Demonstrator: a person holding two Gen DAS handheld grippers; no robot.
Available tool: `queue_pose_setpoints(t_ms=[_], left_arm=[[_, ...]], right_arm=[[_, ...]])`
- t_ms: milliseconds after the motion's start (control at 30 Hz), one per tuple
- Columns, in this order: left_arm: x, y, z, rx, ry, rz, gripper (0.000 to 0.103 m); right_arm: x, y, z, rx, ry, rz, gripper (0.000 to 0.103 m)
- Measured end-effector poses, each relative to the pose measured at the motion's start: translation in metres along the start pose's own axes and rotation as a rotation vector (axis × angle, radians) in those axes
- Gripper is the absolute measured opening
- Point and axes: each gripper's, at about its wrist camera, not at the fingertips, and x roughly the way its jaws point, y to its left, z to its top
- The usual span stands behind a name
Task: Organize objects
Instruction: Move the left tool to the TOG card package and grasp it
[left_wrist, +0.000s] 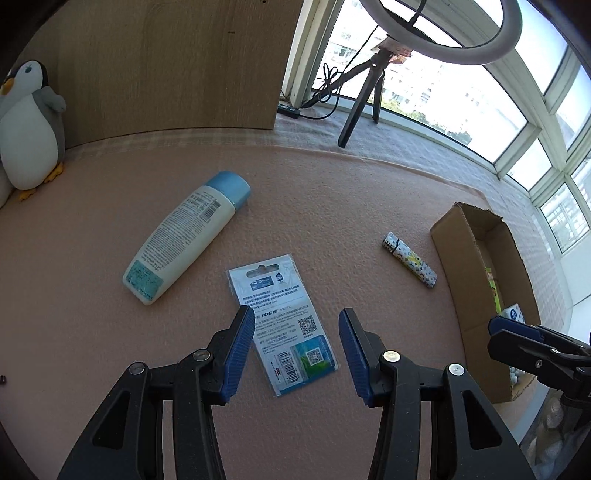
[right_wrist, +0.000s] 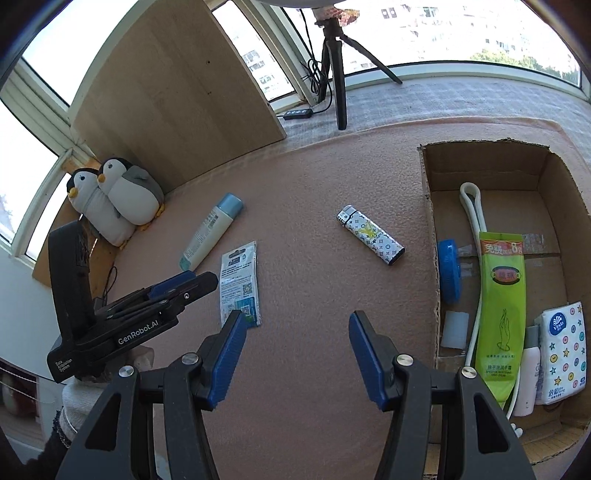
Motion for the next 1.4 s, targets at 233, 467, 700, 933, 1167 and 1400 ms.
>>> queue_pose_setpoints(t_ms=[233,467,700,933,1167,1400], left_arm=[[0.010,0.028,-0.008,-0.030,0.037,-0.001,0.051],[0.022,0.037,-0.013,-0.038,0.070,-0.015,0.054],[0.033,0.039,-0.016,-0.051,0.094,-0.029,0.054],[0.037,0.041,-0.014,-0.064,0.100,-0.043,0.053],[0.038,0.040,-0.013,-0.054,0.112,-0.059,0.040],[0.040,0.043,-0.014,-0.052,0.128,-0.089,0.029]], right_arm=[[0.042,0.019,0.008,-0.009,0.074,0.011,0.054],[0.070,0.030,0.014,-0.052,0.109,-0.012,0.054],[0.092,0.033,0.020,-0.054,0.140,-0.014,0.054],[0.110,0.041,0.022,-0.069,0.170,-0.011,0.041],[0.123,0.046,0.022,-0.066,0.204,0.011,0.022],[0.135,0.042,0.017,-0.025,0.237,0.042,0.014]])
